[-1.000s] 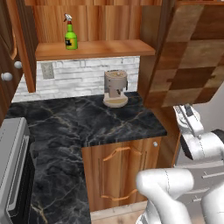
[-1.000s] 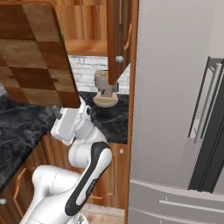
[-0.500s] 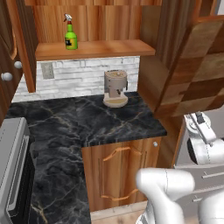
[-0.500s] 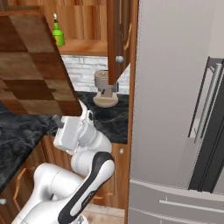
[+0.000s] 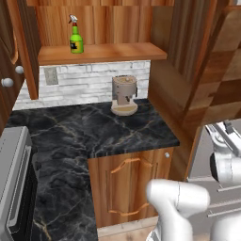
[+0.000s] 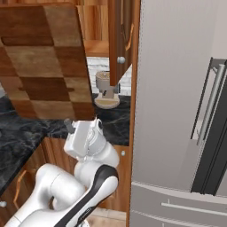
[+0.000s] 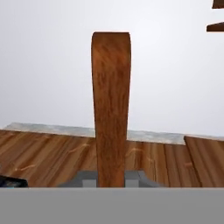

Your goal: Move the cutting board and knife to the sink. Then move spray from the cabinet to the counter.

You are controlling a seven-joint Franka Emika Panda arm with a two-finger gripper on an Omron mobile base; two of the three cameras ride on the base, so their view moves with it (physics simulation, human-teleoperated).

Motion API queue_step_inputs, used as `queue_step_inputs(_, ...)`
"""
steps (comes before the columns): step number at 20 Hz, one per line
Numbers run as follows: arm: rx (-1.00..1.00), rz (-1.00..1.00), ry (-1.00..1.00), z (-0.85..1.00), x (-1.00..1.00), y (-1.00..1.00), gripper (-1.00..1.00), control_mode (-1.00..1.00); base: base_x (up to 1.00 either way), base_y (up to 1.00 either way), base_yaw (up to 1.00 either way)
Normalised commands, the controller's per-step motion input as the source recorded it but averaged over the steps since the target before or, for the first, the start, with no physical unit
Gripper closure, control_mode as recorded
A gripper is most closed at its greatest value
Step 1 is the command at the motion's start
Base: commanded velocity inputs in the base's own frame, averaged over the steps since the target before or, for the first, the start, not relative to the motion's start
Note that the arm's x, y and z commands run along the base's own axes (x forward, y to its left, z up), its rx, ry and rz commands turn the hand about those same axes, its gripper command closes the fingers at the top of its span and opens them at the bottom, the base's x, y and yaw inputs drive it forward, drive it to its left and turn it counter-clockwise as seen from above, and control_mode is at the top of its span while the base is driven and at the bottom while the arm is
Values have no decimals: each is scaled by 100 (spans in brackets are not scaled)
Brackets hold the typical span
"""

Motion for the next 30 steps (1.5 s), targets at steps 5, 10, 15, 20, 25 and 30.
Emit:
queue_step_inputs(5,9,0,27,0,-46,0,100,100,-12,0,0)
queue_step_inputs(10,0,0,0,0,0,0,100,100,-74,0,-2)
queue_step_inputs(15,0,0,0,0,0,0,100,100,-96,-1,-5)
queue_step_inputs(20,0,0,0,0,0,0,100,100,-61,-40,-23)
queue_step_inputs(25,0,0,0,0,0,0,100,100,-1,-29,-84)
queue_step_inputs(30,0,0,0,0,0,0,100,100,0,0,-100)
